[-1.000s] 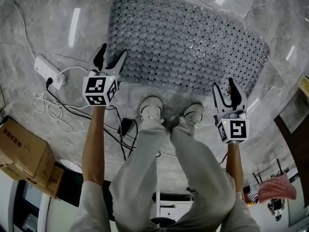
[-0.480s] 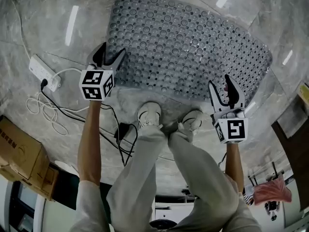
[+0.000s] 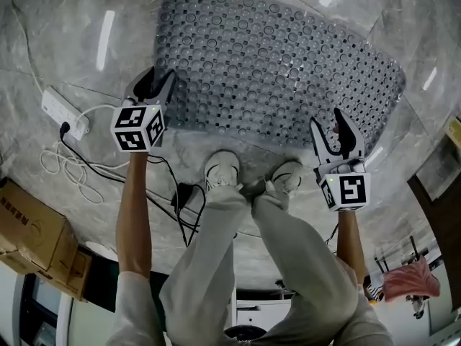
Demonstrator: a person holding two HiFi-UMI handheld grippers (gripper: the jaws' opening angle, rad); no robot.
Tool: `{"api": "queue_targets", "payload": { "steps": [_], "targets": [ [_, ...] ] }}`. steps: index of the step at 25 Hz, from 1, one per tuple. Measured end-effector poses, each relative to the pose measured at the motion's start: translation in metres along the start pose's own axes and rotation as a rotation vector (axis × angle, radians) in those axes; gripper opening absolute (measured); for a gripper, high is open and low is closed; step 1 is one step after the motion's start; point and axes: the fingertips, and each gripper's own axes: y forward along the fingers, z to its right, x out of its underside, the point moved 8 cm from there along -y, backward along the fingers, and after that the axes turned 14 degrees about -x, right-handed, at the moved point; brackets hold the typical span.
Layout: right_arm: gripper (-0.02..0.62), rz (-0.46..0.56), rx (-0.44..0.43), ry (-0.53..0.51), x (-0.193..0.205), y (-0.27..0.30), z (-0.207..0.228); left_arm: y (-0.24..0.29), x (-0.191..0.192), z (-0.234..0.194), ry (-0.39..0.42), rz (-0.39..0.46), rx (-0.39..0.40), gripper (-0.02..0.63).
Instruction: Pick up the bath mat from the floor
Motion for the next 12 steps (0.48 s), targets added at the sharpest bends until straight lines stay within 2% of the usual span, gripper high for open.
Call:
{"api": "queue_targets", "payload": {
  "steps": [2, 3, 9, 10, 12],
  "targets": [
    [0.213, 0.000, 0.002, -0.002, -0.002, -0.001, -0.001, 0.003, 0.001, -0.005, -0.019, -0.017, -0.018, 0.178],
    [0.213, 0.002, 0.003, -0.001, -0.002, -0.001, -0.001, 0.004, 0.002, -0.006, -0.017, -0.017, -0.033, 0.138],
    [0.213, 0.003, 0.034, 0.018, 0.002, -0.010, 0.002, 0.002, 0.000, -0.001, 0.059, 0.018, -0.117, 0.103],
    [0.213, 0.003, 0.038, 0.022, 0.003, -0.012, 0.002, 0.000, 0.000, 0.000, 0.078, 0.027, -0.140, 0.025],
    [0.213, 0.012, 0.052, 0.035, 0.006, -0.018, 0.002, -0.003, -0.001, 0.000, 0.088, 0.031, -0.152, 0.026]
  ]
}}
